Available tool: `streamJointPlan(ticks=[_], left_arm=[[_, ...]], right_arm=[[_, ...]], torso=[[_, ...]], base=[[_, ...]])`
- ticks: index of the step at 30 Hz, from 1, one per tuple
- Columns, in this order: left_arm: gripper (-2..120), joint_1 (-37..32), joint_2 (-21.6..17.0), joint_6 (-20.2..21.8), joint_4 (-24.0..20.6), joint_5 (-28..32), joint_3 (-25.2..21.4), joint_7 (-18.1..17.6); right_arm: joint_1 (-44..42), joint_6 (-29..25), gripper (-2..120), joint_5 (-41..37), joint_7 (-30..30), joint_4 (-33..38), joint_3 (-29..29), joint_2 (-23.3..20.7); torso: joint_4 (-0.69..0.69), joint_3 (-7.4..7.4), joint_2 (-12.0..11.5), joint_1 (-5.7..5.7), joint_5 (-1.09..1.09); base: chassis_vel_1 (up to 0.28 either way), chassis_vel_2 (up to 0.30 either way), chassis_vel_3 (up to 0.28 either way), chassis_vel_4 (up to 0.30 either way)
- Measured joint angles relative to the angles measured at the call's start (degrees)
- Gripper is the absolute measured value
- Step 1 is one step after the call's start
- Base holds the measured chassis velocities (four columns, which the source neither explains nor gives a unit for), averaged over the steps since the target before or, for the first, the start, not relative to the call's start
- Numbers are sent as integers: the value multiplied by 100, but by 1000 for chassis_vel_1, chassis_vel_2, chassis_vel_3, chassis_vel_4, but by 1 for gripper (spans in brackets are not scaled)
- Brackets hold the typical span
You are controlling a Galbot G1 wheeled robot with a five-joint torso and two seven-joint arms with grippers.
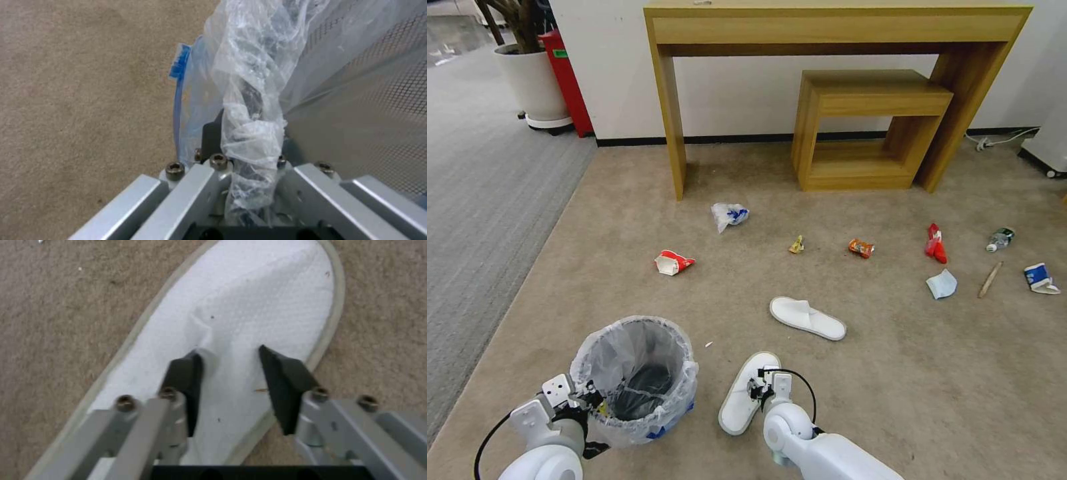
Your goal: Pick up the trash bin and place the garbage on the floor into it.
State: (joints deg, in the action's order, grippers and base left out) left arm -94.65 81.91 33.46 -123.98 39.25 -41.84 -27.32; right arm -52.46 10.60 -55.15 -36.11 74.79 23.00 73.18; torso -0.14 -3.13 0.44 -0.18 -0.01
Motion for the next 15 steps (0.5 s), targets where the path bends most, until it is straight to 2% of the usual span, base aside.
streamJointPlan(ticks=[2, 15], left_arm=[[0, 4, 18, -6, 0, -8, 29, 6], [0, 10, 56, -45, 11, -95, 69, 45]], right_arm=[[-7, -10, 23, 33, 21, 4, 5, -32], [-116, -104, 1, 255, 181, 169, -11, -272]], torso=[[0, 0, 0, 0, 0], [0, 0, 0, 0, 1]], base=[[0, 0, 0, 0], [0, 0, 0, 0]])
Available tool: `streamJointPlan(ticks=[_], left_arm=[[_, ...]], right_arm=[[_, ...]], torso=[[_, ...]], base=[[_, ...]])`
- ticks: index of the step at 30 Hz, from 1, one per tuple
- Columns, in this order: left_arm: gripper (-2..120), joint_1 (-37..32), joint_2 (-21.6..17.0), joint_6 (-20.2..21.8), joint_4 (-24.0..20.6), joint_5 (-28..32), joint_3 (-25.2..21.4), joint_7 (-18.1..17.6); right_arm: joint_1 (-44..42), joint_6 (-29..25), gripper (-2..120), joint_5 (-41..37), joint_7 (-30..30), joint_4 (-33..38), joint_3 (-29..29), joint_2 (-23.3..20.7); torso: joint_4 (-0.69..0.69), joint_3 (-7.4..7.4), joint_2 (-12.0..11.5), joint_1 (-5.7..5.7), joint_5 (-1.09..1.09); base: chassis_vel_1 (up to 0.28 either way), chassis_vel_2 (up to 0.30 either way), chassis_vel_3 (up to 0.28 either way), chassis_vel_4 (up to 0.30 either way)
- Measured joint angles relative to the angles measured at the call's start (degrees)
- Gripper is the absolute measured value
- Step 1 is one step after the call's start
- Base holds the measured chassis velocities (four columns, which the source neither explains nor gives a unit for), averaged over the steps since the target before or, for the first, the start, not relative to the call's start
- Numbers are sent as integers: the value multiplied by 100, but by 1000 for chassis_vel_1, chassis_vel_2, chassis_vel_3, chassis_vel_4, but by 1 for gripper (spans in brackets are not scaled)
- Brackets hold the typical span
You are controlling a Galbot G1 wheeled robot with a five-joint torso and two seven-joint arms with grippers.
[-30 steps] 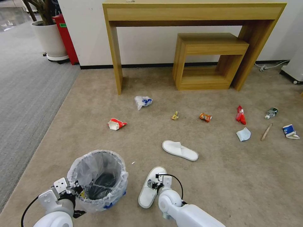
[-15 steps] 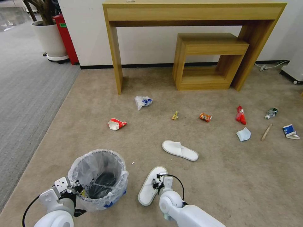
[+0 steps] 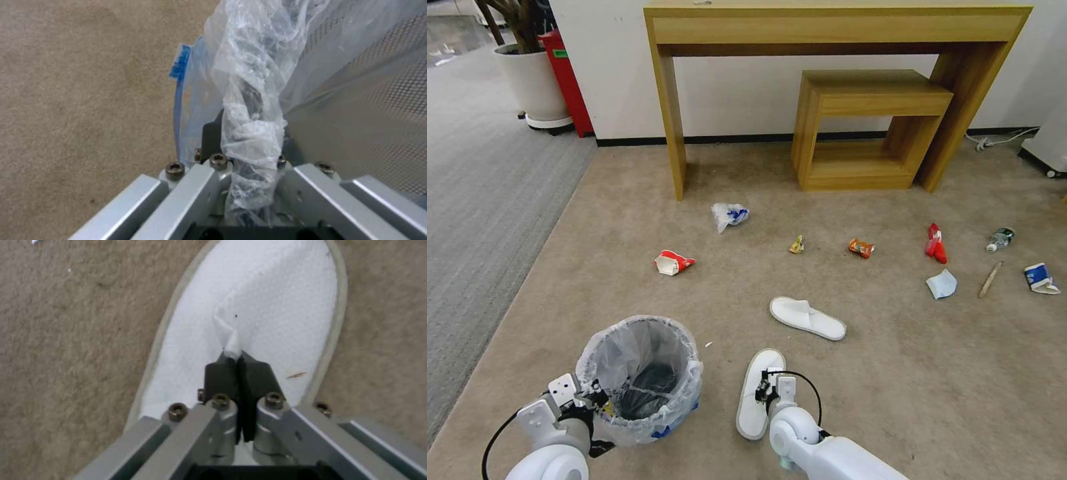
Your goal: Pick up the trash bin and place the garbage on the floor into it.
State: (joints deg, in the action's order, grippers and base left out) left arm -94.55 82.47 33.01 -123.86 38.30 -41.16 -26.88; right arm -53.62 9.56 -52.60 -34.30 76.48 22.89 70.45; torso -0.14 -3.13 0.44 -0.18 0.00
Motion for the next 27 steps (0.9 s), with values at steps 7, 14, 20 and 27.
streamJointPlan(ticks=[7, 14, 20, 27], left_arm=[[0, 5, 3, -18, 62, -23, -24, 0], [0, 19, 34, -25, 90, -61, -21, 0], [0, 18, 74, -39, 109, -97, -3, 1], [0, 12, 115, -38, 56, -133, 48, 1]], right_arm=[[-184, -215, 0, 173, 256, 408, -202, -573], [-396, -478, 0, 447, 449, 838, -467, -1095], [-532, -1048, 0, 790, 920, 1387, -730, -1491], [-453, -1628, 0, 943, 1632, 2139, -947, -1745]], torso=[[0, 0, 0, 0, 1], [-1, 0, 0, 0, 0], [0, 0, 0, 0, -1], [0, 0, 0, 0, 0]], base=[[0, 0, 0, 0], [0, 0, 0, 0], [0, 0, 0, 0], [0, 0, 0, 0]])
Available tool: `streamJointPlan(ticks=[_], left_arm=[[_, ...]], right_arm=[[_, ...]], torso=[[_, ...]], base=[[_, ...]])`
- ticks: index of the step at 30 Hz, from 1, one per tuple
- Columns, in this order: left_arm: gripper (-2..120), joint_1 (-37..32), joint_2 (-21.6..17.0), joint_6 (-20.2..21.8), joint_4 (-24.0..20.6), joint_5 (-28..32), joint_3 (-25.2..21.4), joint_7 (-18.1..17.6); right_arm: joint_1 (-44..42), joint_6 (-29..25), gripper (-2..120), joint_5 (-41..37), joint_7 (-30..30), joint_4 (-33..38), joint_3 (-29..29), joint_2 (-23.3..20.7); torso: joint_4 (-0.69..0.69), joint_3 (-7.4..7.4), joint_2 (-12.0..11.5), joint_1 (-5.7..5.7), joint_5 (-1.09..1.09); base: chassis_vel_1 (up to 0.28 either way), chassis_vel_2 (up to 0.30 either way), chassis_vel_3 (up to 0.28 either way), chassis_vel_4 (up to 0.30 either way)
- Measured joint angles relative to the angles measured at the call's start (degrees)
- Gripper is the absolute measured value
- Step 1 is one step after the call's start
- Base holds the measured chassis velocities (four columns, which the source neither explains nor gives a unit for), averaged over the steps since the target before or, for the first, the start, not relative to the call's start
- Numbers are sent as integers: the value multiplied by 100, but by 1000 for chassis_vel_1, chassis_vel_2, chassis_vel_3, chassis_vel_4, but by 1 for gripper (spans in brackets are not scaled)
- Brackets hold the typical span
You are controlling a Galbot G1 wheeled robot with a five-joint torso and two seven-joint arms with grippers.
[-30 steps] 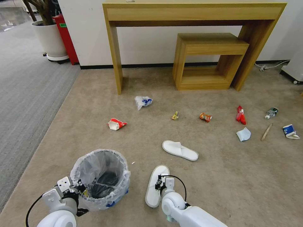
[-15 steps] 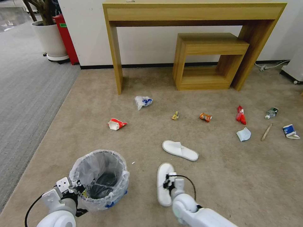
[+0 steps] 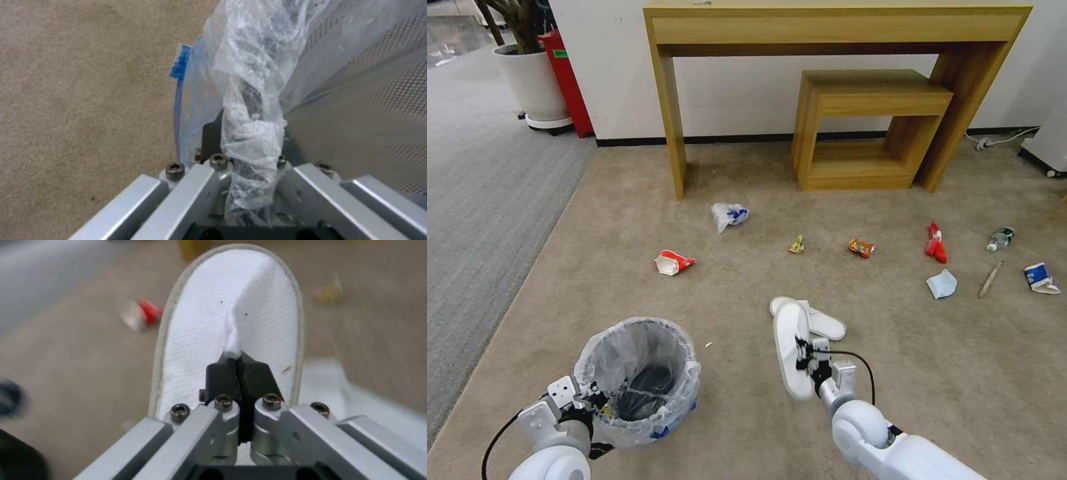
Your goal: Pick up the trash bin and place the garbage on the floor into it.
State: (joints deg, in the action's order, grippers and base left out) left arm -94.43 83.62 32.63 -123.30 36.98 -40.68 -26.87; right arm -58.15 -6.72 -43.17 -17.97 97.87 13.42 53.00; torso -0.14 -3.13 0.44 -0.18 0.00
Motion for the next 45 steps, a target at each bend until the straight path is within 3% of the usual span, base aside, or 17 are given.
streamJointPlan(ticks=[12, 27, 36, 45], left_arm=[[0, -141, -24, 62, -258, -22, 65, 13], [0, -403, -72, 135, -883, 78, -60, -14], [0, -664, -82, 147, -1125, 64, -88, -11], [0, -823, -34, 148, -1277, 13, -103, 8]], right_arm=[[611, -686, 0, 65, 935, 1079, 13, -432], [915, -702, 0, 69, 1022, 1271, 171, -569], [1729, -919, 0, -428, 1365, 1478, 644, -509], [2404, -1327, 0, -923, 1778, 1524, 1517, -313]], torso=[[0, 0, -1, 0, 0], [-1, 0, 0, 0, 0], [1, 0, 0, 0, 1], [0, 0, 0, 0, 1]], base=[[0, 0, 0, 0], [0, 0, 0, 0], [0, 0, 0, 0], [0, 0, 0, 0]])
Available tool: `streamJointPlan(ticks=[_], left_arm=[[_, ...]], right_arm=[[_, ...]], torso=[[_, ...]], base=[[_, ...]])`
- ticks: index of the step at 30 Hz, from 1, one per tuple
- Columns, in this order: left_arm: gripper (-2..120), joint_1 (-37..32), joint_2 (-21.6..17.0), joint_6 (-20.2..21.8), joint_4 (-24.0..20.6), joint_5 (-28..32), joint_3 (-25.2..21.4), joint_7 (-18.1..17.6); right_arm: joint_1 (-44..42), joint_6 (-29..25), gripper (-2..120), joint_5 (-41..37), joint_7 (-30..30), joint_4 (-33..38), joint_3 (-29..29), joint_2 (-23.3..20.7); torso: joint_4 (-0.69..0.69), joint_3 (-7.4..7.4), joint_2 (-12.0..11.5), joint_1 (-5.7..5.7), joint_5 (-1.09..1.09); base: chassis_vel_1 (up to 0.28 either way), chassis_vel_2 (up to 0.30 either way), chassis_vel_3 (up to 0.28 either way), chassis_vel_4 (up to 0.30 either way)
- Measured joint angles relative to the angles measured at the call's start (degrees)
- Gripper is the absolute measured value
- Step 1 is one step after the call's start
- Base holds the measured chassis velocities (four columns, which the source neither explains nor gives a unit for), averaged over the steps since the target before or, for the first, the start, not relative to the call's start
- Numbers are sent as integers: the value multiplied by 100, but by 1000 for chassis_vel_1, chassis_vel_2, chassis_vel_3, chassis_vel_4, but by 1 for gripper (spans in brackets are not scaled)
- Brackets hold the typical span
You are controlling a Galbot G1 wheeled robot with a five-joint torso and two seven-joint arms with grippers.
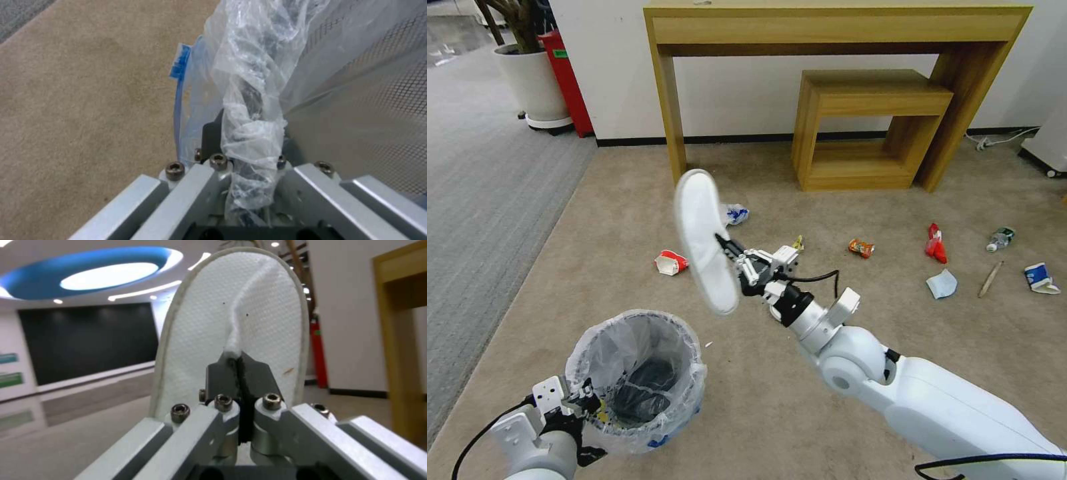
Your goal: Pick up the trash bin and place the garbage on the floor into it.
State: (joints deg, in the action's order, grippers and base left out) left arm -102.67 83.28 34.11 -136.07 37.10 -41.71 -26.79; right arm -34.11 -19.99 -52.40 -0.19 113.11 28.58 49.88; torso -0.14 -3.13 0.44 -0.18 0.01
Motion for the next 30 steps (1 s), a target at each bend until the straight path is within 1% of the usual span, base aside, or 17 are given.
streamJointPlan(ticks=[1, 2, 4, 6, 7, 10, 14, 18, 22, 23, 26, 30], left_arm=[[0, -16, 14, 0, -18, -11, 0, 2], [0, -16, 14, 0, -18, -11, 0, 2], [0, -34, 32, 0, -41, -22, 1, 4], [0, -84, 74, 0, -94, -56, -1, 11], [0, -84, 74, 0, -94, -56, -1, 11], [0, -143, 95, -2, -152, -81, -13, 23], [0, -171, 109, -4, -183, -92, -28, 27], [0, -184, 118, -5, -200, -97, -32, 29], [0, -286, 172, -15, -317, -146, -49, 70], [0, -286, 172, -15, -317, -146, -49, 70], [0, -340, 185, -21, -355, -170, -62, 81], [0, -356, 195, -24, -358, -190, -59, 87]], right_arm=[[102, -40, 0, -27, 44, -42, 156, 47], [102, -40, 0, -27, 44, -42, 156, 47], [229, -65, 0, -61, 101, -85, 353, 118], [526, -116, 0, -117, 232, -256, 828, 291], [526, -116, 0, -117, 232, -256, 828, 291], [728, -186, 0, -142, 360, -433, 1165, 416], [825, -244, 0, -140, 425, -543, 1346, 491], [849, -256, 0, -134, 441, -578, 1405, 517], [924, -332, 0, -23, 494, -868, 1825, 793], [924, -332, 0, -23, 494, -868, 1825, 793], [967, -353, 0, 34, 495, -1036, 2007, 974], [985, -364, 0, 92, 489, -1156, 2099, 1059]], torso=[[0, 0, 0, 0, 0], [0, 0, 0, 0, 0], [1, 0, 0, 0, 0], [0, 0, 0, 0, 0], [0, 0, 0, 0, 0], [0, 0, 0, 0, 0], [0, 0, 0, 0, 0], [0, 0, 0, 0, 0], [0, 0, 0, 0, -1], [0, 0, 0, 0, -1], [0, 0, 0, 0, 0], [0, 0, 0, 0, 0]], base=[[0, 0, 0, 0], [0, 0, 0, 0], [0, 0, 0, 0], [0, 0, 0, 0], [0, 0, 0, 0], [0, 0, 0, 0], [0, 0, 0, 0], [0, 0, 0, 0], [0, 0, 0, 0], [0, 0, 0, 0], [0, 0, 0, 0], [0, 0, 0, 0]])
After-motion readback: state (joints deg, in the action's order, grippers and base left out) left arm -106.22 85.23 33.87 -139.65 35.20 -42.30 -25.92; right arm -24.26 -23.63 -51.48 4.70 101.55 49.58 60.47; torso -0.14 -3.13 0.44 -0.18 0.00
